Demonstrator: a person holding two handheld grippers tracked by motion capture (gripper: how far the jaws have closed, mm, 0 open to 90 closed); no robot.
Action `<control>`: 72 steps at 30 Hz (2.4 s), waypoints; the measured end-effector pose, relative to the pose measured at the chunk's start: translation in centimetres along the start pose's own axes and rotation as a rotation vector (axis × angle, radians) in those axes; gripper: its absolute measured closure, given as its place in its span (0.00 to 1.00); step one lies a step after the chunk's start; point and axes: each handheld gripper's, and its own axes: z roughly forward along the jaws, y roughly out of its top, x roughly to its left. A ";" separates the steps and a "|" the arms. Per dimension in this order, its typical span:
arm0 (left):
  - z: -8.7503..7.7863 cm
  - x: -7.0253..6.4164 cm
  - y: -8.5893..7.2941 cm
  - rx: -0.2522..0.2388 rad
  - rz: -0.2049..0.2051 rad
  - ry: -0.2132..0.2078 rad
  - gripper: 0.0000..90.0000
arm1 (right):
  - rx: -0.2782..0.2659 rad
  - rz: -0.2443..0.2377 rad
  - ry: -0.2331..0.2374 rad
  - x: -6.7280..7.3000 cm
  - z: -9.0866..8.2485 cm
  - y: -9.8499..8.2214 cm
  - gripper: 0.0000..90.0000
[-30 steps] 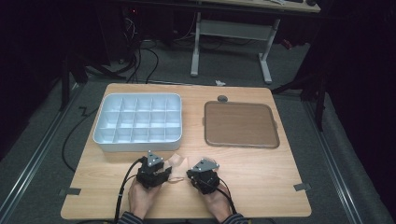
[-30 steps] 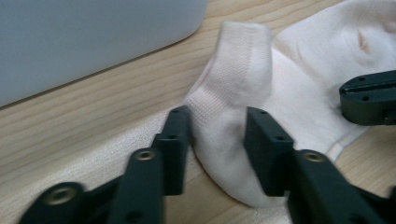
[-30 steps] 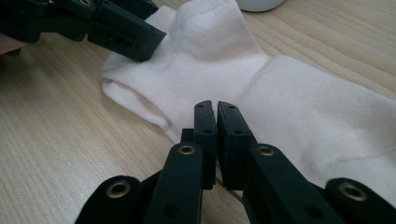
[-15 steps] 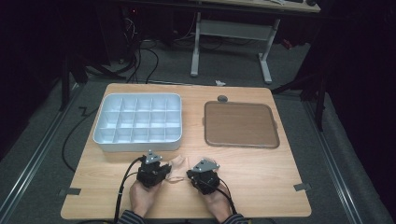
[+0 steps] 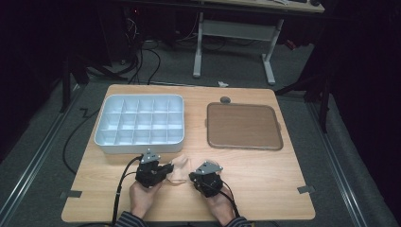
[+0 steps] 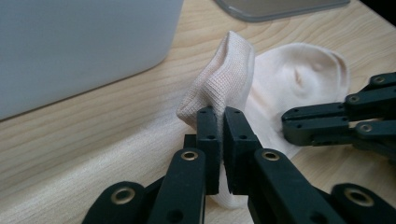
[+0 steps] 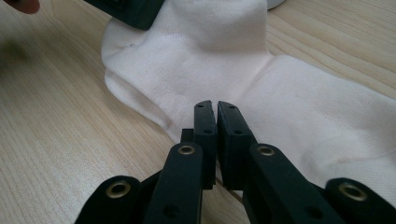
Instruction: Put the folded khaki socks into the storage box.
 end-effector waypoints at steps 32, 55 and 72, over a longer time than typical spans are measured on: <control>-2.2 -0.1 1.4 -0.068 0.014 -0.077 0.96 | 0.026 -0.028 0.028 1.6 1.1 2.1 0.83; -2.4 -0.2 1.4 -0.050 0.011 -0.051 0.96 | -0.013 0.101 -0.181 -4.1 -2.9 -0.2 0.77; -2.4 -1.0 1.7 -0.042 0.049 -0.061 0.96 | -0.009 0.132 -0.133 -4.4 -2.2 -0.8 0.96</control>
